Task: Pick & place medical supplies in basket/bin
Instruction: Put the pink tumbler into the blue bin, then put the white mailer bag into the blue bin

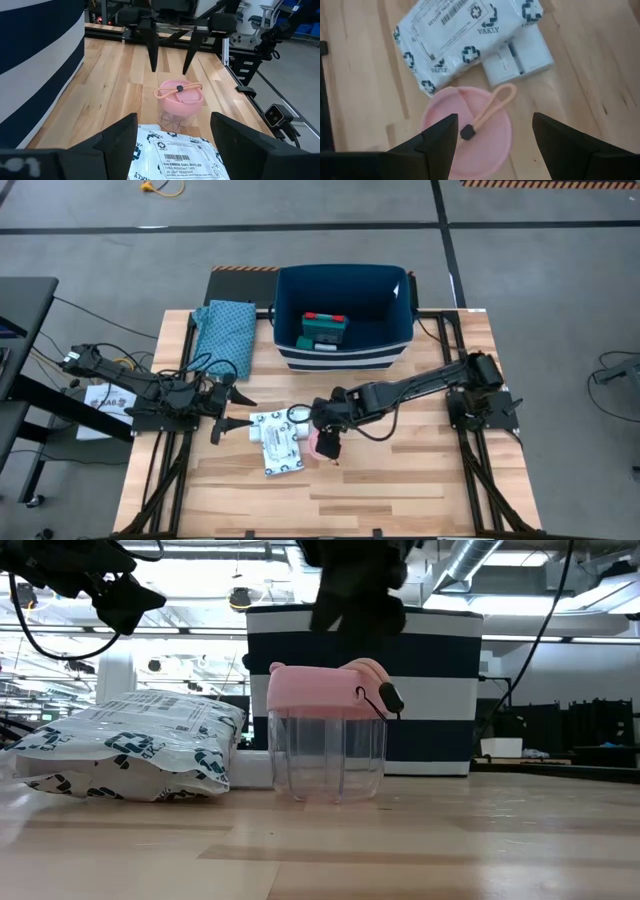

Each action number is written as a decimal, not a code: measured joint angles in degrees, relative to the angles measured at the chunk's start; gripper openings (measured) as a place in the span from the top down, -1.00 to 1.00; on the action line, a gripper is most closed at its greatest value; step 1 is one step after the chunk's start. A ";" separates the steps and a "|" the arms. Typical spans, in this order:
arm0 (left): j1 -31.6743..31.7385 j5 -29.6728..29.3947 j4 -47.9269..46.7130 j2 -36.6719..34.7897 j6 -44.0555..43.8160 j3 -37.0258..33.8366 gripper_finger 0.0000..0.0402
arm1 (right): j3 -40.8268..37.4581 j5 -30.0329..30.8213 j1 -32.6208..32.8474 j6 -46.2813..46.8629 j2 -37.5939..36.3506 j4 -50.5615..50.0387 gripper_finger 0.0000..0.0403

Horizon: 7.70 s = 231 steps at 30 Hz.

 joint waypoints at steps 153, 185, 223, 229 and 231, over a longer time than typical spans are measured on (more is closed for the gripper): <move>0.00 -0.02 -2.82 -0.02 -0.68 -0.02 -0.20 | 43.86 27.69 4.52 -8.66 -1.36 -26.19 1.00; 0.00 -8.28 -3.89 0.00 -3.69 -0.02 -0.20 | 43.83 8.96 -24.53 -52.06 -22.96 -1.00 1.00; 0.02 -22.62 -1.31 -0.02 -4.51 -0.02 -0.20 | 43.74 -24.70 -53.76 -57.04 5.81 -32.20 0.75; 0.02 -22.55 -1.36 0.00 -4.23 -0.02 -0.20 | 43.76 -23.69 -51.66 -53.89 6.25 -29.79 0.32; 0.02 -22.23 -1.36 -0.02 -3.71 -0.02 -0.20 | 43.76 -23.72 -50.68 -52.17 6.23 -29.33 0.17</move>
